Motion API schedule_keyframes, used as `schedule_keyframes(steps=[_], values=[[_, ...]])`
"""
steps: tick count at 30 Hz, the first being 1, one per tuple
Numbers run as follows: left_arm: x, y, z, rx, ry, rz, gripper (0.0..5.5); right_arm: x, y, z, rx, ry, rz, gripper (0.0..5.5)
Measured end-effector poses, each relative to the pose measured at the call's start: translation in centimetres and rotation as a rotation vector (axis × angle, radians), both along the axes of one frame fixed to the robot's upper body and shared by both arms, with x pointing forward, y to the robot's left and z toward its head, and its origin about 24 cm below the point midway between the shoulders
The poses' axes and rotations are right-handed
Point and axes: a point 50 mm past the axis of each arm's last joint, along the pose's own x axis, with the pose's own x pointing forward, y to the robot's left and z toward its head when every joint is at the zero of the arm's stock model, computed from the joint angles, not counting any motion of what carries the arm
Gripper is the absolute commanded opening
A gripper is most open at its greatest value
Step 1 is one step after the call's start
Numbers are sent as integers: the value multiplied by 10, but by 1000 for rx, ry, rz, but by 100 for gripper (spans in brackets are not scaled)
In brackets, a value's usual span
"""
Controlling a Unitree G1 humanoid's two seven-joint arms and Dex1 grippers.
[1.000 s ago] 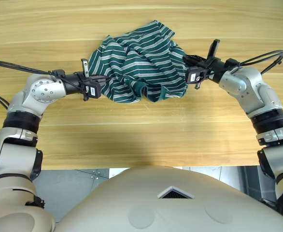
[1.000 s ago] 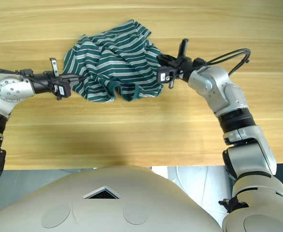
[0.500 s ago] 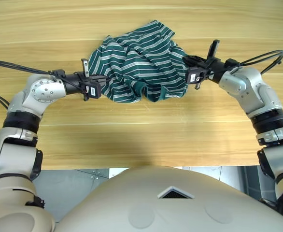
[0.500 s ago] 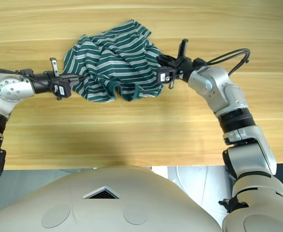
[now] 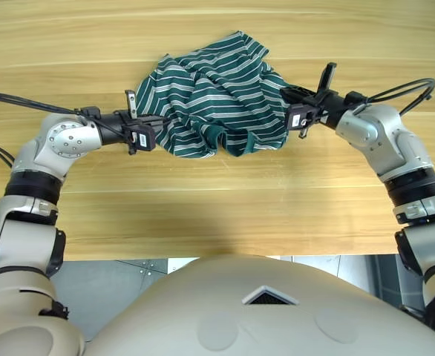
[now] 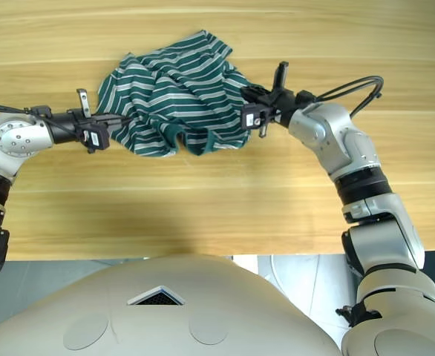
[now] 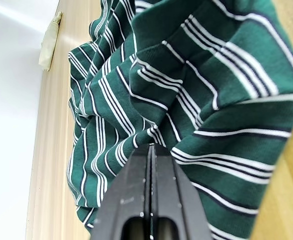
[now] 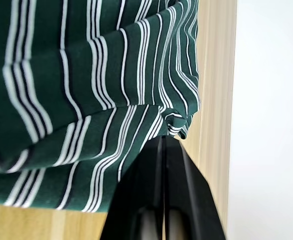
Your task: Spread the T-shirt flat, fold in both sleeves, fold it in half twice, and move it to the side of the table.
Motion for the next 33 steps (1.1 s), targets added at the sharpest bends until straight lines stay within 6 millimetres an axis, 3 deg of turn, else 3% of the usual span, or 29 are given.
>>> schedule_keyframes(steps=[33], values=[[0,0,0,0,1,-1,1,-1,2,-2,2,7,4,0]])
